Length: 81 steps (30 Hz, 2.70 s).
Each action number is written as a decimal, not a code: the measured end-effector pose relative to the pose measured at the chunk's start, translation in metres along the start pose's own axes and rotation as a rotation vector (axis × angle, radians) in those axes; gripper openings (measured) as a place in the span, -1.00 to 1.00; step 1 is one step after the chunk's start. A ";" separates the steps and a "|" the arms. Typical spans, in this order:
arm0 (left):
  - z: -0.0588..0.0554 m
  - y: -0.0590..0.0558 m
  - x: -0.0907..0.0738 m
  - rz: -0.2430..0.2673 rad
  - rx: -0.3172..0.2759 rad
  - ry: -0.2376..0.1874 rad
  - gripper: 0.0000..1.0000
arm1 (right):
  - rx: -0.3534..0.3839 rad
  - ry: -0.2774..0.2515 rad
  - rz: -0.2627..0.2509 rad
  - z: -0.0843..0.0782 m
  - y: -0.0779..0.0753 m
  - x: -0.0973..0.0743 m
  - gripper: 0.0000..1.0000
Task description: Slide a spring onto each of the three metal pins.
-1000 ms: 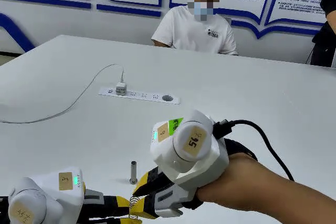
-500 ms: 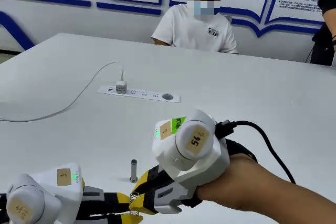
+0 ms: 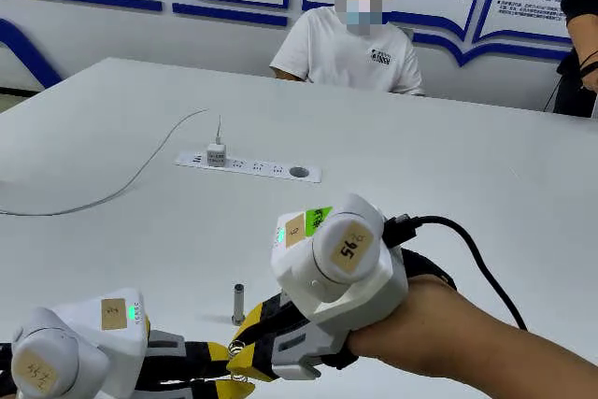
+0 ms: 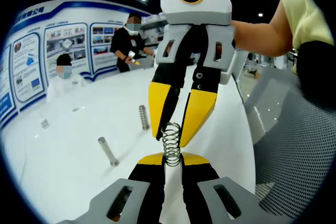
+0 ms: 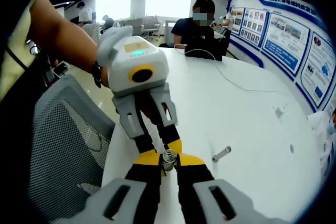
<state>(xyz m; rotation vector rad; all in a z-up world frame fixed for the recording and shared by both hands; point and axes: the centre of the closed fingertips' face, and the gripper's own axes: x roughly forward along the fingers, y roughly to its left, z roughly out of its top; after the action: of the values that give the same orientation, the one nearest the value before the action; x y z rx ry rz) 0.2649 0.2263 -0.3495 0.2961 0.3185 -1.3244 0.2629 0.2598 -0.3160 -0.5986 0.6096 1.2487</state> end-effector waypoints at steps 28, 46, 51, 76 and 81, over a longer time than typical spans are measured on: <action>-0.008 0.018 -0.007 0.078 -0.067 0.008 -0.18 | 0.039 -0.019 -0.045 0.003 -0.019 -0.007 -0.76; -0.013 0.029 -0.010 0.123 -0.117 0.004 0.12 | 0.074 -0.064 -0.119 0.015 -0.055 -0.015 -0.76; -0.014 0.030 -0.010 0.124 -0.121 0.004 0.13 | 0.095 -0.076 -0.149 0.017 -0.071 -0.014 -0.76; -0.020 0.032 -0.012 0.127 -0.147 0.004 0.13 | 0.172 -0.073 -0.185 0.012 -0.107 0.006 -0.76; -0.021 0.032 -0.011 0.127 -0.150 0.005 0.12 | 0.177 -0.072 -0.181 0.012 -0.108 0.009 -0.76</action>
<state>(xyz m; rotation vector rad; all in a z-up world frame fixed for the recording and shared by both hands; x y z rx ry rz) 0.2920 0.2515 -0.3632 0.1909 0.3951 -1.1681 0.3712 0.2517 -0.3058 -0.4490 0.5854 1.0304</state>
